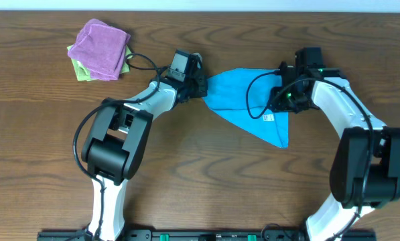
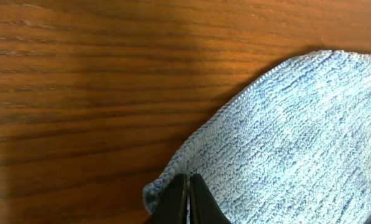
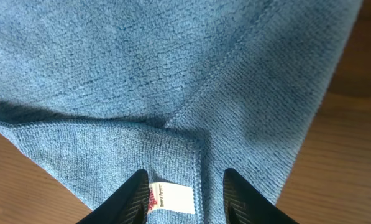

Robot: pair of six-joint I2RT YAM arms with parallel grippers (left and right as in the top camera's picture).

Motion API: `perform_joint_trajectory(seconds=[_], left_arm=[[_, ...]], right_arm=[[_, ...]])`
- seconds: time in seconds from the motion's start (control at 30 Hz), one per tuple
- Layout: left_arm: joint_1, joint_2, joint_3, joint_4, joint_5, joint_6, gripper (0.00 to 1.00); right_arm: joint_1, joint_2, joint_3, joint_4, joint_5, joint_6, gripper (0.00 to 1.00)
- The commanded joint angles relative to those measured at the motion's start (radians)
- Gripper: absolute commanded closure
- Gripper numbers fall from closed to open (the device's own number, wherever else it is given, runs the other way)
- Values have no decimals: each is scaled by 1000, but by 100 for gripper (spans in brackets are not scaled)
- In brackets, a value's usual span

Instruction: Fold the cloth

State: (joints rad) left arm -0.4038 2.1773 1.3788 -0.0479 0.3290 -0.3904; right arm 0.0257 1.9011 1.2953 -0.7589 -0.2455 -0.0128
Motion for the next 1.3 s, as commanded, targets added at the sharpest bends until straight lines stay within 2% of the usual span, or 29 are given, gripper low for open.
perform_joint_trajectory(seconds=[0.0, 0.2, 0.4, 0.53, 0.63, 0.67, 0.93, 1.27], left_arm=[[17, 26, 18, -8, -25, 21, 94], [19, 26, 18, -8, -25, 22, 94], [19, 26, 18, -8, -25, 22, 94], [19, 26, 18, -8, -25, 22, 94], [19, 26, 18, -8, -25, 22, 94], [19, 26, 18, -8, -25, 22, 94], [19, 26, 18, -8, -26, 21, 94], [19, 26, 18, -8, -44, 21, 95]], right_arm=[[-12, 27, 13, 4, -47, -18, 61], [-13, 54, 13, 3, -47, -16, 61], [-12, 91, 13, 8, -74, -10, 66], [-12, 97, 13, 16, -77, -10, 79], [-11, 97, 13, 19, -104, -11, 97], [-11, 97, 13, 18, -114, -11, 99], [14, 60, 13, -5, -236, -30, 99], [125, -2, 13, -68, -287, -61, 99]])
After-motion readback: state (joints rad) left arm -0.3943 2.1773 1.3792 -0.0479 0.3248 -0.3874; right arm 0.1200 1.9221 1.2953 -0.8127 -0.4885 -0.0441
